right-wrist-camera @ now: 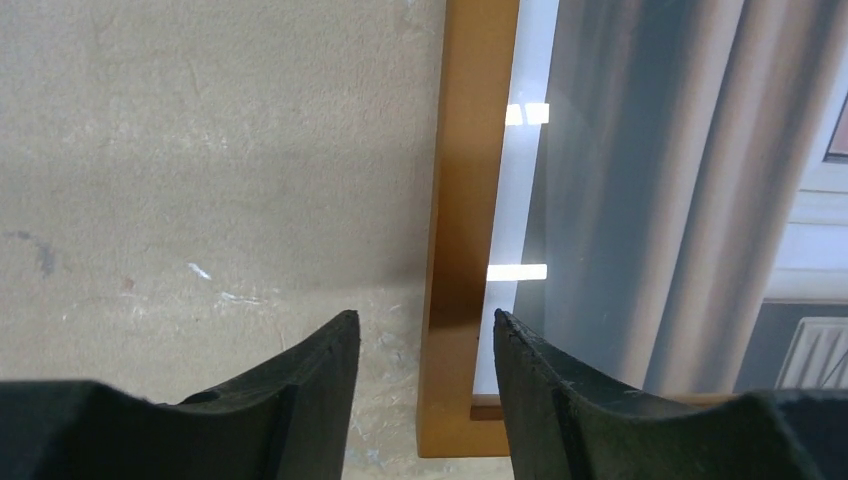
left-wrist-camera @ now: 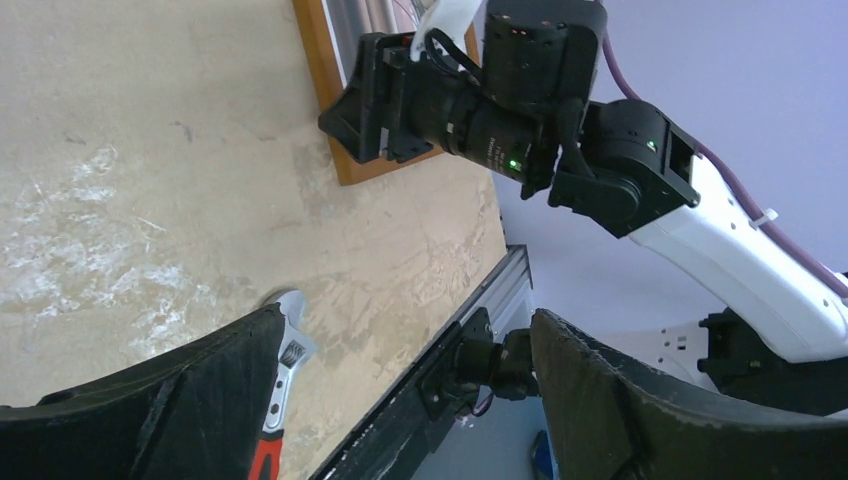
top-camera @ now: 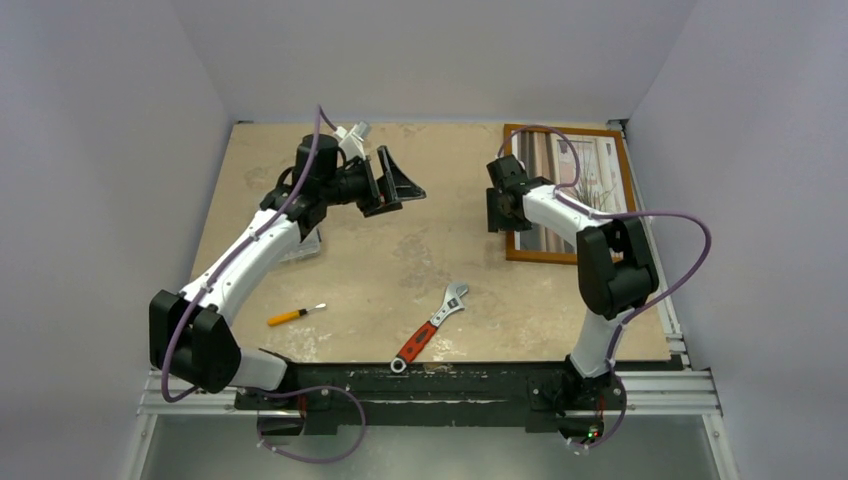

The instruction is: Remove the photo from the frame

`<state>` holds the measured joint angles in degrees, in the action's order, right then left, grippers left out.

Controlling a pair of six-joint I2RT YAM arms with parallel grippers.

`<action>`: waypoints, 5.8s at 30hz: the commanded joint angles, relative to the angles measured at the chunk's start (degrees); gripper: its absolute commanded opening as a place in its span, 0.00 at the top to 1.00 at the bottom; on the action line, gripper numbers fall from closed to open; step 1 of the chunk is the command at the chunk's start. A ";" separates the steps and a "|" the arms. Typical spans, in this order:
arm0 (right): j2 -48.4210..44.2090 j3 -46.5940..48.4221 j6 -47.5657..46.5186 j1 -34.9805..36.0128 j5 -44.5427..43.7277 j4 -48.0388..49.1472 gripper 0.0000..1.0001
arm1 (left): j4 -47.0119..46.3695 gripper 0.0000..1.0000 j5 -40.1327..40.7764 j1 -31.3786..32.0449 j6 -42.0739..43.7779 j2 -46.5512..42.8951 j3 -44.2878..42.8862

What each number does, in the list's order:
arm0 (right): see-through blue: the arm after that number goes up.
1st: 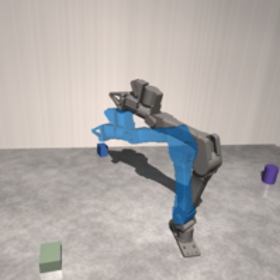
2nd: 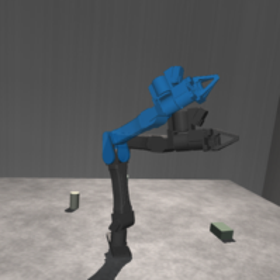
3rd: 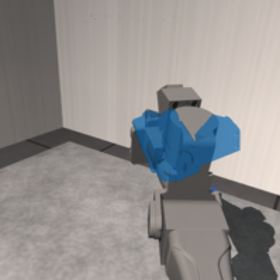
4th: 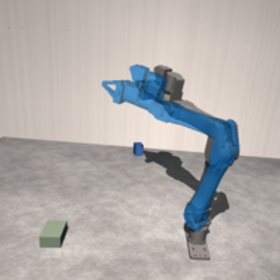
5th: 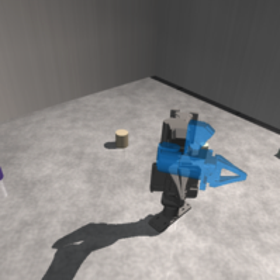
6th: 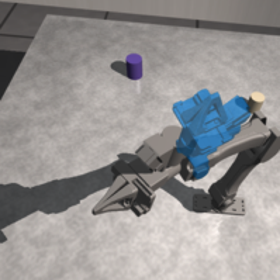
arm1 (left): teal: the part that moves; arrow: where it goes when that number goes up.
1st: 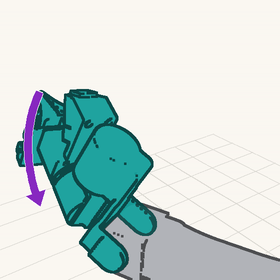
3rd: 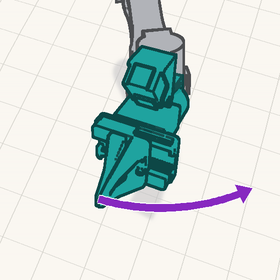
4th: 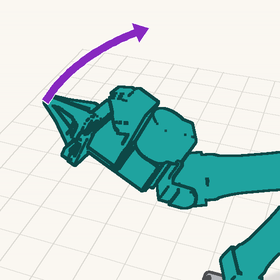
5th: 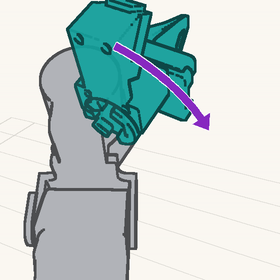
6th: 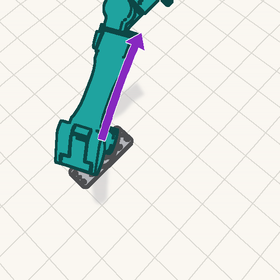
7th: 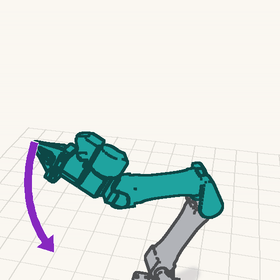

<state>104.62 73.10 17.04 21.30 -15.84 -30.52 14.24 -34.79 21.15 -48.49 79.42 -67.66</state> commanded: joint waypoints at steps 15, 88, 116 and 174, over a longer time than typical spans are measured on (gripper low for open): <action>1.20 1.44 2.35 -0.21 -2.79 0.47 0.64 | -1.75 0.12 -3.08 0.64 -0.89 1.08 -2.72; -2.83 1.54 9.28 2.81 3.83 -2.56 0.68 | -4.36 0.23 0.05 7.06 -7.92 28.28 -9.36; 12.27 15.32 18.72 5.40 -5.61 -16.48 0.77 | 0.53 0.25 -0.98 7.04 -3.72 27.44 -11.80; -15.99 -8.58 13.93 5.50 6.54 5.78 1.00 | -17.73 0.50 -5.31 14.42 -17.44 57.17 -36.31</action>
<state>92.86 64.40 29.65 26.61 -10.68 -27.68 -0.43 -40.80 35.31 -65.93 137.93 -103.04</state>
